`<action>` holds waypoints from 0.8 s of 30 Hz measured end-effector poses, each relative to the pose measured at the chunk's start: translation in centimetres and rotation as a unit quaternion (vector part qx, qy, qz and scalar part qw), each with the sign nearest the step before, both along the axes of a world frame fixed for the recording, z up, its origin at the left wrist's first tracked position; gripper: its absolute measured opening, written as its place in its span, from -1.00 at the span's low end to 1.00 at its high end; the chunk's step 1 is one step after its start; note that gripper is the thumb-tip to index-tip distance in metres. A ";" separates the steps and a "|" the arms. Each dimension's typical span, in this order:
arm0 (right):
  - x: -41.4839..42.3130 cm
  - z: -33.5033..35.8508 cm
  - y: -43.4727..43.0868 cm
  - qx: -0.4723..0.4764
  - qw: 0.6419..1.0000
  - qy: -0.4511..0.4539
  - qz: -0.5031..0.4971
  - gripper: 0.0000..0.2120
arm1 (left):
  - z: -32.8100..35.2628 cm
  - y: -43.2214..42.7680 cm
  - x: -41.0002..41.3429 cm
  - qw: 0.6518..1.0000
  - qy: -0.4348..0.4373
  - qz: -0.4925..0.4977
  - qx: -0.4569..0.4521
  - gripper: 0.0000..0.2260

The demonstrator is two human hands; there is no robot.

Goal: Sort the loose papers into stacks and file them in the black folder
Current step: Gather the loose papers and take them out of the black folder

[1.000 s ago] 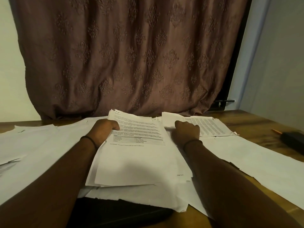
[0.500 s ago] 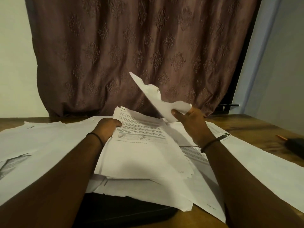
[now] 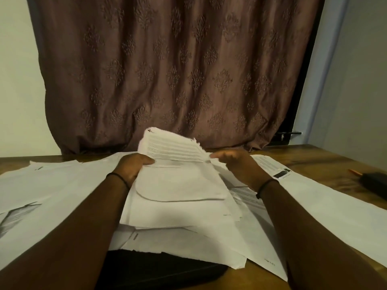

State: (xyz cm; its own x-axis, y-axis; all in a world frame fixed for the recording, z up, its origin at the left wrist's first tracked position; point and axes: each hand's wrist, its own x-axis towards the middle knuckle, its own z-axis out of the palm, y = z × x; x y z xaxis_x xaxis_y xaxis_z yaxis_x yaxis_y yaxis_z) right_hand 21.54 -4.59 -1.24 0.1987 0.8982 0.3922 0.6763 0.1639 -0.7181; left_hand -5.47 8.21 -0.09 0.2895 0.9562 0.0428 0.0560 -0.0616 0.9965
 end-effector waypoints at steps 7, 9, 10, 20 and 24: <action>-0.9 -0.9 -1.3 -0.166 0.974 -0.079 -0.135 -0.46 | -0.5 2.2 -2.3 0.976 -0.092 0.199 -0.004 -0.62; -1.7 -1.4 -0.9 -0.198 0.963 -0.117 -0.141 -0.18 | -0.7 2.6 -2.4 0.978 -0.068 0.197 -0.002 -0.59; -1.7 -1.8 -0.7 -0.211 0.956 -0.148 -0.138 -0.14 | -0.5 2.3 -2.3 0.980 -0.056 0.192 -0.006 -0.60; -2.0 -1.9 -0.8 -0.171 0.913 -0.265 -0.258 -0.61 | 0.0 1.0 -1.1 0.986 -0.033 0.161 0.001 -0.70; -2.1 -0.8 -1.3 -0.096 0.898 -0.247 -0.351 -0.76 | 0.0 1.0 -1.4 0.991 -0.005 0.128 0.025 -0.69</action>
State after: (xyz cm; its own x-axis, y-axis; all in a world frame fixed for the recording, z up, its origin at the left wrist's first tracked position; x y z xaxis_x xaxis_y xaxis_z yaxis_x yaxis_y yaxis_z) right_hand 19.40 -5.89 -2.08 0.5866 0.6803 0.4394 0.8086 -0.5224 -0.2707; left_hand -6.85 9.20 -0.04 0.0365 0.9950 0.0930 0.0663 -0.0953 0.9932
